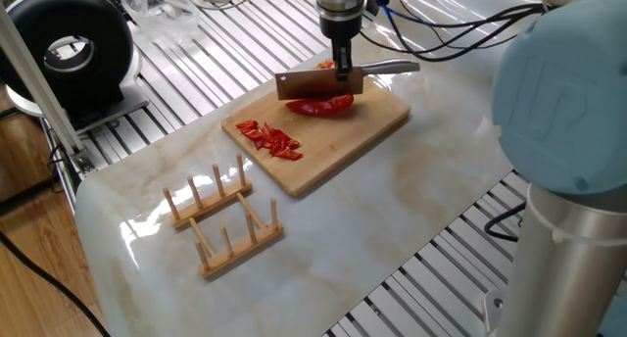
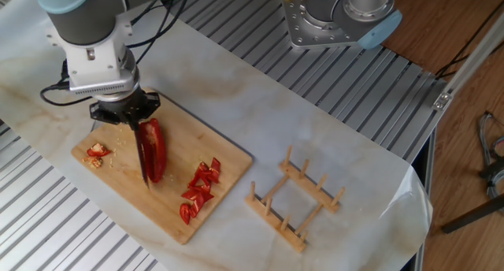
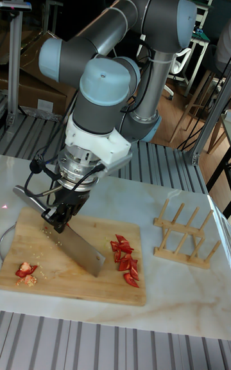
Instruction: Chop the chili peppers
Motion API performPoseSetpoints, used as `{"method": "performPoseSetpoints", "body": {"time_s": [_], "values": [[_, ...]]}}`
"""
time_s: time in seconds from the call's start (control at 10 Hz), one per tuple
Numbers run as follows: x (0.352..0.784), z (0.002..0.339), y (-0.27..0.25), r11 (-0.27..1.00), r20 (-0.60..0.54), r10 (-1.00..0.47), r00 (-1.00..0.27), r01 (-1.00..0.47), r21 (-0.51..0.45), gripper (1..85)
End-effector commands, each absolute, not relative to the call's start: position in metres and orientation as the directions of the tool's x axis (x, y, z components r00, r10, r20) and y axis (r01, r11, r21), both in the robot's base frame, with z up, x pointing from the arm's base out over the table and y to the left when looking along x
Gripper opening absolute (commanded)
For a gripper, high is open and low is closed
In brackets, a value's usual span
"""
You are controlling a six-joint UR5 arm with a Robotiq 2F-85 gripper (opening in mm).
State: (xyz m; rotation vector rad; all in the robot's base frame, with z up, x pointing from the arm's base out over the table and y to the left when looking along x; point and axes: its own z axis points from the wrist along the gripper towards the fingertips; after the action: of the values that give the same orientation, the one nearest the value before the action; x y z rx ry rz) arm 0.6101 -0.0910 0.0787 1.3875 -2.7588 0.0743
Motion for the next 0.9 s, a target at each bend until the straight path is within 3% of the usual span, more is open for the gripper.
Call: {"method": "performPoseSetpoints", "body": {"time_s": [0.0, 0.8], "values": [[0.611, 0.082, -0.07, 0.585, 0.015, -0.811, -0.585, -0.811, 0.021, 1.3], [0.617, 0.087, -0.043, 0.532, -0.02, -0.846, -0.533, -0.846, 0.036, 1.3]]}}
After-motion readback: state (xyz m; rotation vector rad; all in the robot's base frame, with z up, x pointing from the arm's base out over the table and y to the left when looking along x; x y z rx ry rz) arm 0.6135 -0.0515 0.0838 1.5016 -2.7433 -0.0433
